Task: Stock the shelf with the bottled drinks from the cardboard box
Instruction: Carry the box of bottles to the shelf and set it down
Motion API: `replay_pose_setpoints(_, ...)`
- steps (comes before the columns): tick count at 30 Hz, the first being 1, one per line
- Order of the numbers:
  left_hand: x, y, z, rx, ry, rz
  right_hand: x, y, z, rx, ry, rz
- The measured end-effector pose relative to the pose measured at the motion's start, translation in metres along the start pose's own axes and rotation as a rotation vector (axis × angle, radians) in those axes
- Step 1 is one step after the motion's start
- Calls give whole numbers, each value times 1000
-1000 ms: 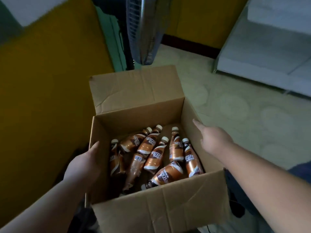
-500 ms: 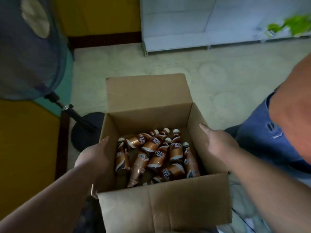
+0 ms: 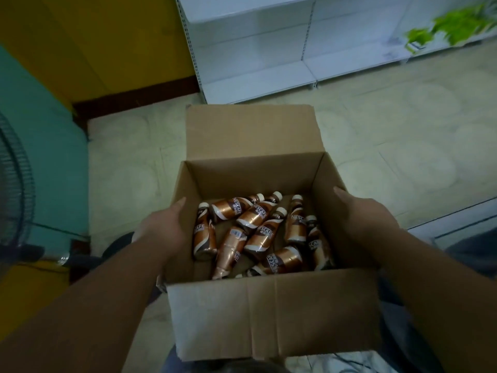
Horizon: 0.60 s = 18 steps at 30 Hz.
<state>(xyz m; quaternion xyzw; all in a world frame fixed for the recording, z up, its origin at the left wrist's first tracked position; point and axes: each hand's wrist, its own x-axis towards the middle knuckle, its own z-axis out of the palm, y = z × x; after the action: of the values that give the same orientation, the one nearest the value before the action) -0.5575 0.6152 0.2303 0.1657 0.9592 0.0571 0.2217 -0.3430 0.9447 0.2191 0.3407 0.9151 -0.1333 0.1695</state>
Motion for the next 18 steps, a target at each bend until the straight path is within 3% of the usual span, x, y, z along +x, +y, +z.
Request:
replay_pose_setpoints(10,223,143,-99,183,-6,278,145,28,-101,118,42,253)
replay_pose_setpoints(18,349,339,-121,241,26,516,236,138,-154,218,165,443)
